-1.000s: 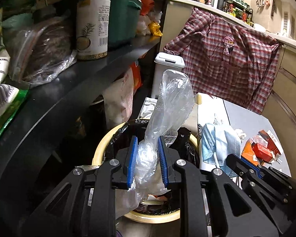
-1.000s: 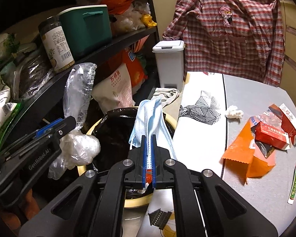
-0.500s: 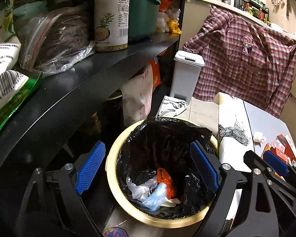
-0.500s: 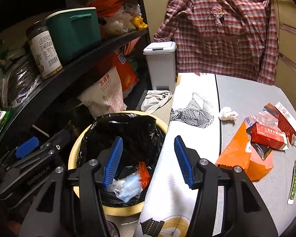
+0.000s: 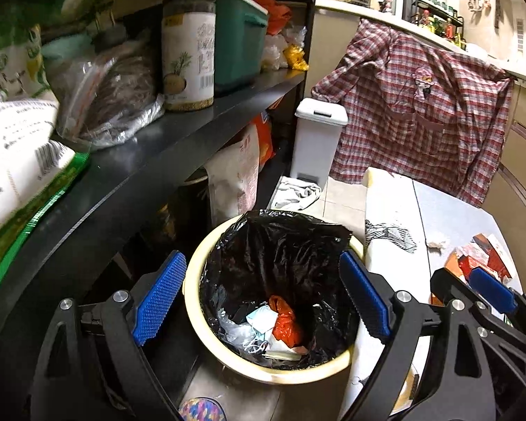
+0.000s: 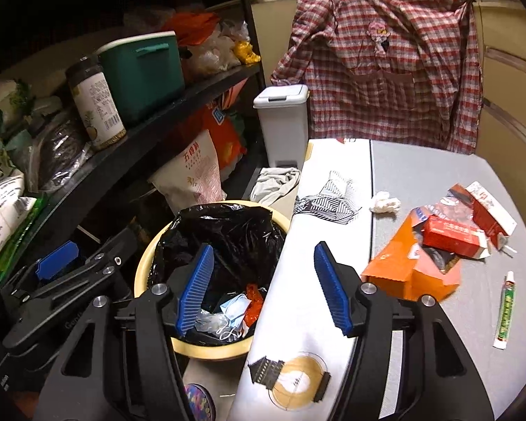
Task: Collect trash
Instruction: 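Carry both items over the black-lined bin and open both grippers, then move both tools back over the table toward the remaining trash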
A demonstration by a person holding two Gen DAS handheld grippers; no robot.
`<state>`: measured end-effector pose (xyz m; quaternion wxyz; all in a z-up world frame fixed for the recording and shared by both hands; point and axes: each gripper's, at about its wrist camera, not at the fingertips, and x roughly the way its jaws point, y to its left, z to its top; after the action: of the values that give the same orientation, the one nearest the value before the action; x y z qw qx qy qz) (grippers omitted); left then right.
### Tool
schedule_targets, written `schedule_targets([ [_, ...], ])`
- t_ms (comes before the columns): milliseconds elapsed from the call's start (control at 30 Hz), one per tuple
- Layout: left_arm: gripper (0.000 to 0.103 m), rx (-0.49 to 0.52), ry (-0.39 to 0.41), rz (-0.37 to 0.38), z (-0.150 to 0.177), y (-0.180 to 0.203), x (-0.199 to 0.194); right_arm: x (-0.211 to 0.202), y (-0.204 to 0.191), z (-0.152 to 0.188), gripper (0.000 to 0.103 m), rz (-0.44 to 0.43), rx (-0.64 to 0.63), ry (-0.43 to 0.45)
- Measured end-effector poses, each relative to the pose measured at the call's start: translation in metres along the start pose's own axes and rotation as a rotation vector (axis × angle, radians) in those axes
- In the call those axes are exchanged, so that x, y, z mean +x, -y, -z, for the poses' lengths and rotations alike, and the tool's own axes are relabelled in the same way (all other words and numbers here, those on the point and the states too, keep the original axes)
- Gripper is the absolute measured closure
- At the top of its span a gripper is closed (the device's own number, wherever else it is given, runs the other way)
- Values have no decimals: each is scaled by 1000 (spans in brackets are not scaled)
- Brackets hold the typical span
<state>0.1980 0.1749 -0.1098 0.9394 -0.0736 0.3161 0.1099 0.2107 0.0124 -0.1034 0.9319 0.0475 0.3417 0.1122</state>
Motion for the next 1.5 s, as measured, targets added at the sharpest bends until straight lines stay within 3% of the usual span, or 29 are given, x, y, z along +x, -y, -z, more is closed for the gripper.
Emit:
schedule_targets([
  [500,12,82,82,114,3,42,-59,-78,43,11,38,90,43,94],
  [900,12,167,91,240,20,124,-72,-121,136,38,37,244,164,130],
  [1233,9,235,62,280,46,179,-57,-121,218,65,37,384,270,117],
  [1500,9,237,16,275,57,196,-29,-90,266,83,37,421,365,62],
])
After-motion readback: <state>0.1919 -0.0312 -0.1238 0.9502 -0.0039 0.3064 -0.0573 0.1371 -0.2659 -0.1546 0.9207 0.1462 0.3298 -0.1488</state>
